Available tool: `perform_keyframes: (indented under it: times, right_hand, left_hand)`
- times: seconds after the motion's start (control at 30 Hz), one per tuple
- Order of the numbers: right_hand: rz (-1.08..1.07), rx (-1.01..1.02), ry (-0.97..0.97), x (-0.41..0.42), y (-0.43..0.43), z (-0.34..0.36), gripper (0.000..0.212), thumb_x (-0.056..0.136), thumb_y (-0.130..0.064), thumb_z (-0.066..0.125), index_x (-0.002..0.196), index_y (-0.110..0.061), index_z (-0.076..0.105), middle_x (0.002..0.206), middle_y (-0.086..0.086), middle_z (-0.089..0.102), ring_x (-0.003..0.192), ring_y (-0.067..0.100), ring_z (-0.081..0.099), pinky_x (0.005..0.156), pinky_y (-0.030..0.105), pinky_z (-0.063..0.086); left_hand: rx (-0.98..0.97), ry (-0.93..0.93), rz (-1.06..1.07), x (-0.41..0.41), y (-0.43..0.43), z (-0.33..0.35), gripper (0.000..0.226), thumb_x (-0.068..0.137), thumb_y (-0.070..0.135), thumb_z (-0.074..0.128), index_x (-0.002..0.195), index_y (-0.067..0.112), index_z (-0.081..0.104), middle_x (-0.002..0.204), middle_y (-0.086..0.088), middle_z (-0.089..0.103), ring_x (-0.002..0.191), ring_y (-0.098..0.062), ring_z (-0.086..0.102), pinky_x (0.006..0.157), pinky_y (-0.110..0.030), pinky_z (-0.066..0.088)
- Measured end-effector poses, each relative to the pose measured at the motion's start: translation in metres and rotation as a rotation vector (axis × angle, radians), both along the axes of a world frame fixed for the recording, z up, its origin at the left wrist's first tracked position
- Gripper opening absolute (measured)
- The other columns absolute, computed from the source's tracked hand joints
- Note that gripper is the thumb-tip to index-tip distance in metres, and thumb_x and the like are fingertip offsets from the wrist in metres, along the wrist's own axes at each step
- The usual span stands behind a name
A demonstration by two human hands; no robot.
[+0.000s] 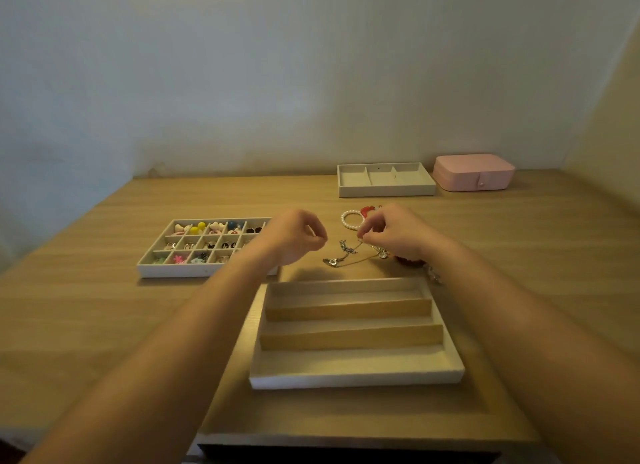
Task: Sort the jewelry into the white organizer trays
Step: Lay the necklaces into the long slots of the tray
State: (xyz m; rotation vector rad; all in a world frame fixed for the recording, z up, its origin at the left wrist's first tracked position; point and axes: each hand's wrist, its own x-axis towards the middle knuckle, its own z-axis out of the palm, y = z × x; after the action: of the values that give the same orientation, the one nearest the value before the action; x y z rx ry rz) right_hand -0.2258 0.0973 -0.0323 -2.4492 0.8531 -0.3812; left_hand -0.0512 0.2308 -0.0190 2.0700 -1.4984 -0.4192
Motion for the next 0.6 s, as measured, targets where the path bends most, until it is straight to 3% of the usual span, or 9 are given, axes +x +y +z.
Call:
perform_keyframes:
  times: [0.07, 0.2, 0.37, 0.5, 0.6]
  right_hand:
    - [0.019, -0.034, 0.052, 0.007, -0.006, -0.002, 0.013, 0.096, -0.023, 0.068, 0.103, -0.025, 0.078, 0.086, -0.011, 0.056, 0.077, 0.007, 0.053, 0.065, 0.022, 0.043]
    - [0.056, -0.057, 0.145, 0.017, -0.018, -0.009, 0.012, 0.095, -0.027, 0.070, 0.104, -0.031, 0.077, 0.091, -0.013, 0.057, 0.084, 0.005, 0.054, 0.066, 0.019, 0.041]
    - [0.074, -0.097, 0.168, 0.031, -0.023, -0.020, 0.017, 0.086, -0.041, 0.077, 0.099, -0.028, 0.077, 0.087, -0.010, 0.063, 0.081, 0.007, 0.059, 0.064, 0.024, 0.042]
    - [0.085, -0.062, 0.133, 0.037, -0.027, -0.029, 0.012, 0.083, -0.037, 0.081, 0.077, -0.032, 0.072, 0.078, -0.009, 0.063, 0.074, 0.007, 0.059, 0.060, 0.024, 0.039]
    - [0.113, -0.031, 0.146, 0.039, -0.023, -0.030, 0.012, 0.086, -0.033, 0.078, 0.080, -0.026, 0.071, 0.075, -0.008, 0.062, 0.071, 0.009, 0.058, 0.061, 0.027, 0.041]
  left_hand:
    - [-0.004, -0.034, -0.016, 0.000, -0.015, -0.007, 0.010, 0.090, 0.011, 0.069, 0.096, 0.017, 0.076, 0.082, 0.003, 0.069, 0.067, -0.006, 0.059, 0.056, -0.015, 0.043]
    - [0.013, -0.105, -0.084, 0.003, -0.040, -0.021, 0.020, 0.092, 0.007, 0.066, 0.103, 0.022, 0.076, 0.095, 0.007, 0.070, 0.091, -0.012, 0.064, 0.083, -0.026, 0.051]
    - [0.113, -0.140, -0.146, 0.005, -0.056, -0.030, 0.026, 0.091, 0.020, 0.071, 0.114, 0.030, 0.071, 0.099, 0.011, 0.066, 0.084, -0.009, 0.059, 0.079, -0.027, 0.047]
    - [0.091, -0.144, -0.159, 0.011, -0.055, -0.034, 0.016, 0.088, 0.024, 0.074, 0.100, 0.034, 0.074, 0.092, 0.010, 0.066, 0.080, -0.009, 0.059, 0.073, -0.027, 0.047]
    - [0.061, -0.159, -0.148, 0.012, -0.052, -0.037, 0.011, 0.085, 0.023, 0.075, 0.089, 0.033, 0.073, 0.090, 0.007, 0.067, 0.082, -0.014, 0.062, 0.073, -0.029, 0.050]
